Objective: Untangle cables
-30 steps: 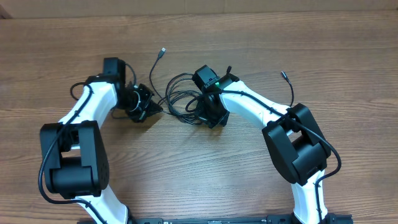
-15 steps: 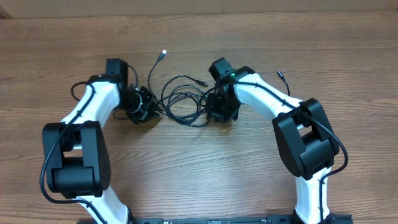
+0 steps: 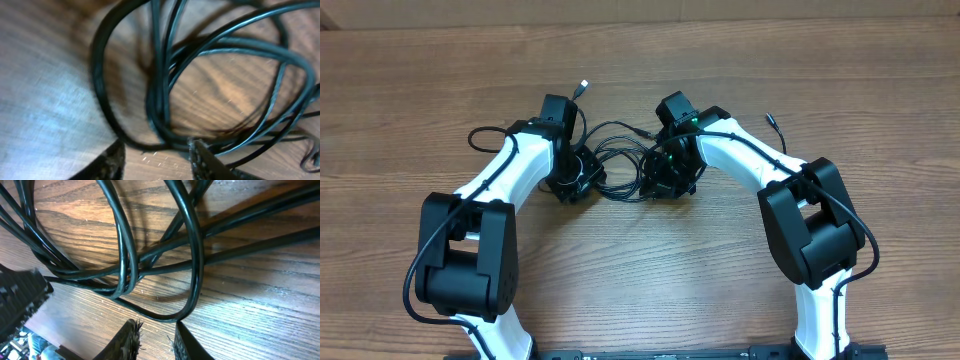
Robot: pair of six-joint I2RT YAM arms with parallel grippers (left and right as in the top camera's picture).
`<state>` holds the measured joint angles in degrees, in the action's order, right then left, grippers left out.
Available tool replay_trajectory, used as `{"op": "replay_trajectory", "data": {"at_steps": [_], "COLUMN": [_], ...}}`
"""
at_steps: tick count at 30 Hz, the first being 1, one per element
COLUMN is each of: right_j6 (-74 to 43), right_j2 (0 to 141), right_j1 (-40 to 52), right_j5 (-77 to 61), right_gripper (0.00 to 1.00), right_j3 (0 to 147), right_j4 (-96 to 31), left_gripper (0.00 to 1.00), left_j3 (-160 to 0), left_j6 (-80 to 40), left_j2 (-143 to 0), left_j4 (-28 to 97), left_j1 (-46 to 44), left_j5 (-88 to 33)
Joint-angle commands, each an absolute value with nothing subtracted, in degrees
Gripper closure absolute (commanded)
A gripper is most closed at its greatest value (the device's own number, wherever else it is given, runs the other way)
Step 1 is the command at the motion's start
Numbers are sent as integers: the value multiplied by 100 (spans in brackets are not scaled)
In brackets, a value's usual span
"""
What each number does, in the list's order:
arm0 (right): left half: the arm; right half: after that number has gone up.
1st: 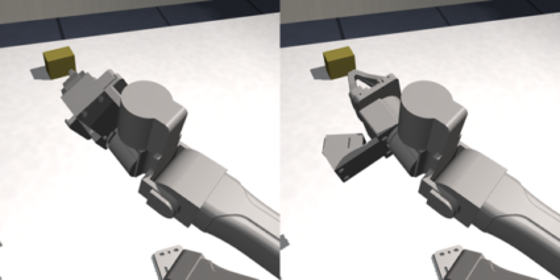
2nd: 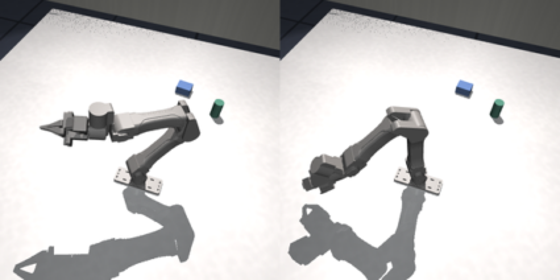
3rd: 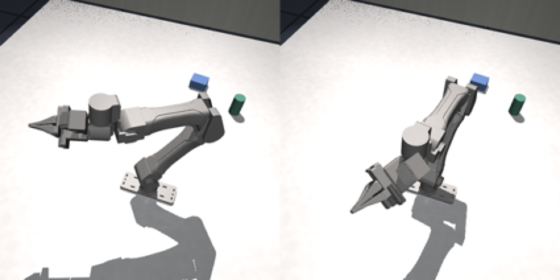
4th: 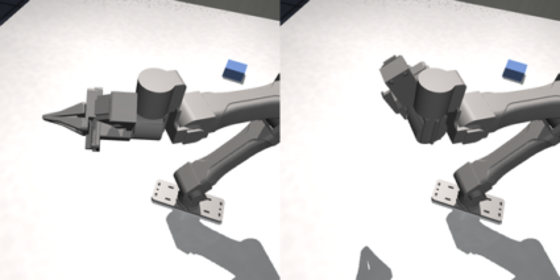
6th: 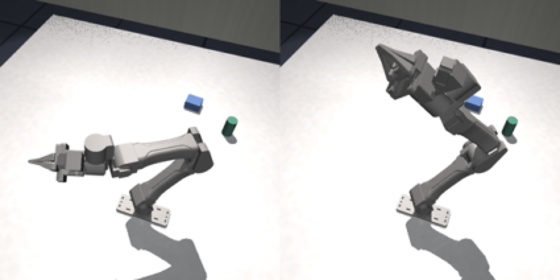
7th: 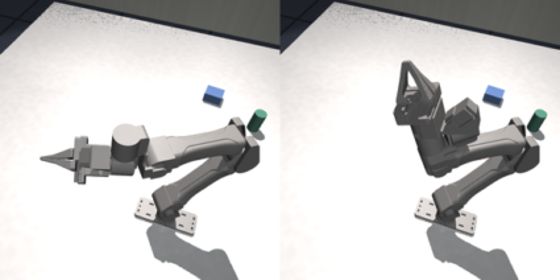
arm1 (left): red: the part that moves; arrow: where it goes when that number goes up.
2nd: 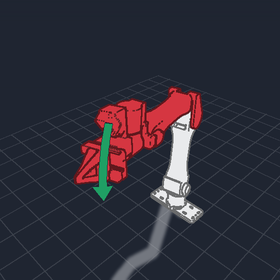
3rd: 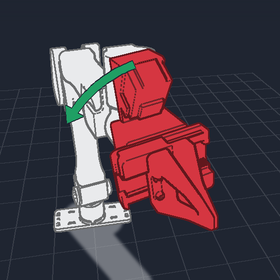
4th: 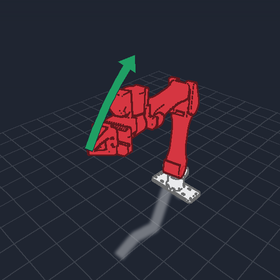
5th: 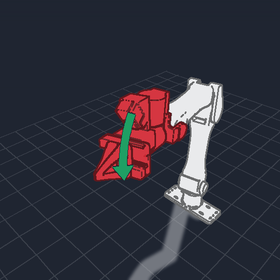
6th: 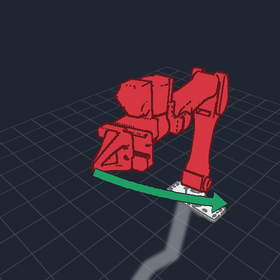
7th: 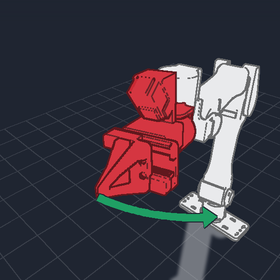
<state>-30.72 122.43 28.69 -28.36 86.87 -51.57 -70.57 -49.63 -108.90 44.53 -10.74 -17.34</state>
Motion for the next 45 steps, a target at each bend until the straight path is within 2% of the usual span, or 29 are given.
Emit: {"op": "replay_trajectory", "data": {"at_steps": [1,8,12,15,42,43,45], "right_j6": [-2993,-2993,-2993,-2993,-2993,-2993,-2993], "right_j2": [12291,12291,12291,12291,12291,12291,12291], "right_j1": [2886,2886,2886,2886,2886,2886,2886], "right_j5": [-2921,-2919,-2919,-2919,-2899,-2899,-2897], "right_gripper": [77,77,77,77,78,78,78], "right_j3": [8630,8630,8630,8630,8630,8630,8630], "right_j4": [-5127,-5085,-5085,-5087,-5074,-5063,-5065], "left_gripper": [66,66,73,71,72,74,85], "left_j3": [-7076,-6978,-6978,-6960,-6860,-6860,-6862], "left_j6": [-5190,-5341,-5341,-5341,-5747,-5752,-5754], "left_j2": [-10940,-10940,-10940,-10940,-11061,-11174,-11284], "left_j4": [4224,4082,4058,4060,3791,3726,3660], "left_j1": [-1201,-1391,-1406,-1417,-1544,-1544,-1538], "left_j5": [-1542,-1411,-1372,-1275,-856,-891,-1107]}}
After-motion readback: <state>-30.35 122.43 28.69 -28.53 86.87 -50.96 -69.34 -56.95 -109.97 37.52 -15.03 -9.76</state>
